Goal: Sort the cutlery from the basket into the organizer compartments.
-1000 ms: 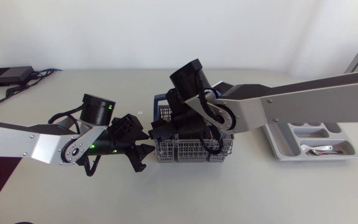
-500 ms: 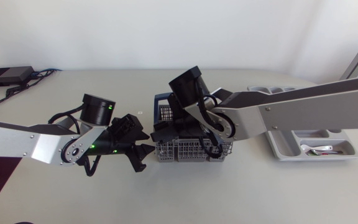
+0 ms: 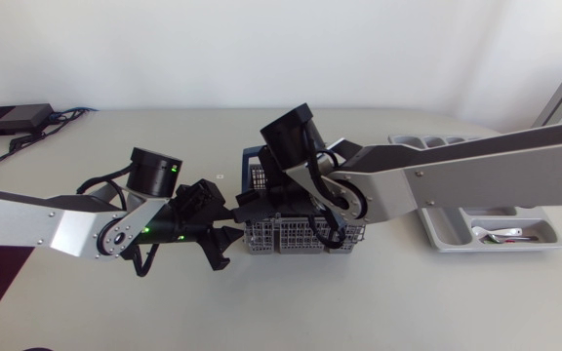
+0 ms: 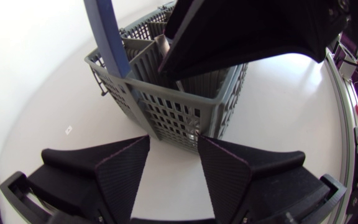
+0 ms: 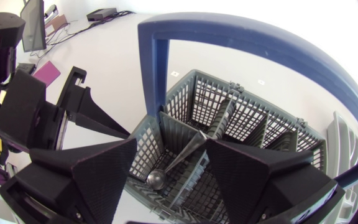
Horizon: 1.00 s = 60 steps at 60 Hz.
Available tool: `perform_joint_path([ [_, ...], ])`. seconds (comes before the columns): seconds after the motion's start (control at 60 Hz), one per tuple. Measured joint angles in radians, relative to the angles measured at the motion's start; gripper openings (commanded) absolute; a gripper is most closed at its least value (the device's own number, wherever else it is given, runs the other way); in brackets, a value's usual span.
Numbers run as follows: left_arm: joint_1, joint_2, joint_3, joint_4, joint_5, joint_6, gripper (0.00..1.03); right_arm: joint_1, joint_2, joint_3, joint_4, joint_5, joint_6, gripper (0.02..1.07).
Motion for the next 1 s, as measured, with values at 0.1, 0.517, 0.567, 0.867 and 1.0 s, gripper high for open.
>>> perform_joint_path([
  [0.1,-0.003,0.008,0.000,0.000,0.000,0.000,0.54,0.005,0.000,0.000,0.000,0.000,-0.003,0.83],
  [0.517,-0.005,0.014,0.000,0.000,0.000,0.000,0.54,0.006,0.027,0.000,0.026,0.017,-0.003,0.74],
  [0.567,-0.005,0.014,0.000,0.000,0.000,0.000,0.54,0.006,0.031,0.000,0.030,0.028,-0.002,0.71],
  [0.867,-0.005,0.014,0.000,0.000,0.000,0.000,0.54,0.006,0.051,0.009,0.045,0.081,-0.002,0.55],
  [1.0,-0.005,0.014,0.000,0.000,0.000,0.000,0.54,0.006,0.066,0.021,0.045,0.097,-0.002,0.51],
])
